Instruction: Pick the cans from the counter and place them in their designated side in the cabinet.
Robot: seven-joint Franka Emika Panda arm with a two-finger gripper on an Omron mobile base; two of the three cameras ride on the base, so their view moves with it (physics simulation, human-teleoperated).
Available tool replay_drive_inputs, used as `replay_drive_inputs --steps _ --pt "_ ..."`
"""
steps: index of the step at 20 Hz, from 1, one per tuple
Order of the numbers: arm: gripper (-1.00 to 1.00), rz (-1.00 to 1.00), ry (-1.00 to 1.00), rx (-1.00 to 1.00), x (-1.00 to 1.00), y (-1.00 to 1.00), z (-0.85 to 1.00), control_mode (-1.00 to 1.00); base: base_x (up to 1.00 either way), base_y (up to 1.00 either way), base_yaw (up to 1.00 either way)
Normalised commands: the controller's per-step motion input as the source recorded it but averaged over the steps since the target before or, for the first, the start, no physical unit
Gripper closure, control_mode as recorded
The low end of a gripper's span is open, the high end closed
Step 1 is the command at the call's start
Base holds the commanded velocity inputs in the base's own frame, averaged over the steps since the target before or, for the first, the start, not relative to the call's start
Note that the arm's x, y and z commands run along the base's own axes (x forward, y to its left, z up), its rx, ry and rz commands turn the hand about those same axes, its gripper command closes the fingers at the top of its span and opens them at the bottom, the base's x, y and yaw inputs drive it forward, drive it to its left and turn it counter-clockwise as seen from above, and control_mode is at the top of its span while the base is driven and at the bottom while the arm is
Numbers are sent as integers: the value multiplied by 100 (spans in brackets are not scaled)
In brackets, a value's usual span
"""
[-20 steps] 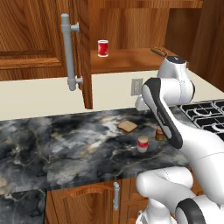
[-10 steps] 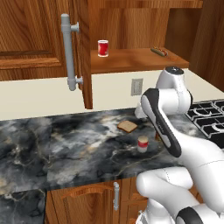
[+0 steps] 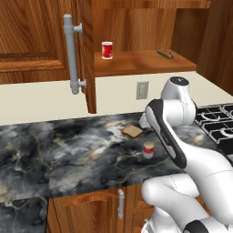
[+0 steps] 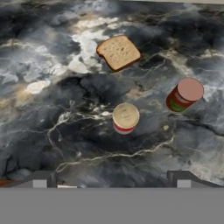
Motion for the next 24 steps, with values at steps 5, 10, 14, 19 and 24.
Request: replay_drive_inputs --steps 5,10,14,19,24 --pt "-100 0 0 0 7 0 -16 -100 0 0 0" --pt "-100 0 0 0 5 -2 -19 -100 0 0 0" --pt "-100 0 0 0 4 -4 -21 -100 0 0 0" --pt "-100 0 0 0 3 -7 -21 -100 0 0 0" --pt "-100 0 0 0 10 -4 -23 -100 0 0 0"
